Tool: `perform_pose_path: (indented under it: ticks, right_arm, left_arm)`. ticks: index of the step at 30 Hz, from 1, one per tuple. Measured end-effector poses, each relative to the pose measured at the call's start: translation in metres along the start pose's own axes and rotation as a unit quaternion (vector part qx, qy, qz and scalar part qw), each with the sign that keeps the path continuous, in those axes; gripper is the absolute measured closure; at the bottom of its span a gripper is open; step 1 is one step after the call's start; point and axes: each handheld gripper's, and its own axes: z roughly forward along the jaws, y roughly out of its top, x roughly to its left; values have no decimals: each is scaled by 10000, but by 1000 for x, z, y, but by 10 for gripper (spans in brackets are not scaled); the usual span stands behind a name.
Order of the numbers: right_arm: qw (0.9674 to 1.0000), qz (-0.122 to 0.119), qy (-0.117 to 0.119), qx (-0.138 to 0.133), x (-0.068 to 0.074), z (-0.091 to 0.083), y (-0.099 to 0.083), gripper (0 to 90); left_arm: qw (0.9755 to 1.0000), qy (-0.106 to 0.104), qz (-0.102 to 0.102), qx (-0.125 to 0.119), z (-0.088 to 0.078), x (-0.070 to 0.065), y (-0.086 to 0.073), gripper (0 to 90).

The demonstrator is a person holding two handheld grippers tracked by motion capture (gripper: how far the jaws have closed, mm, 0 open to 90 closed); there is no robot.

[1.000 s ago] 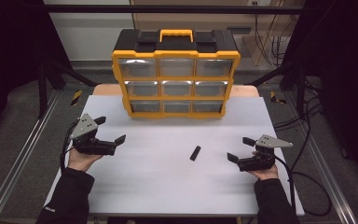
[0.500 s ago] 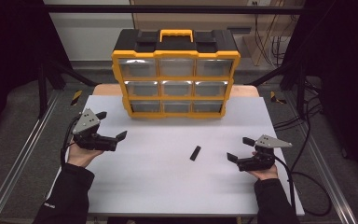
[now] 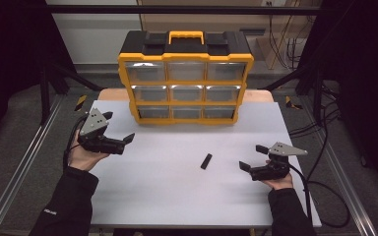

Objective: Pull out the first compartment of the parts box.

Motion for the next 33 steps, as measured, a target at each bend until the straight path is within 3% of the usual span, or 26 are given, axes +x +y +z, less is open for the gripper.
perform_pose_path:
  ticks: [14, 33]
  right_arm:
    - [10000, -9, 8, 4, 0, 0, 0, 12]
    - [10000, -37, 34, 23, 0, 0, 0, 13]
  left_arm:
    - [9993, 98, 326, 131, 5, -2, 11, 4]
    - [9980, 170, 595, 151, 9, -3, 26, 5]
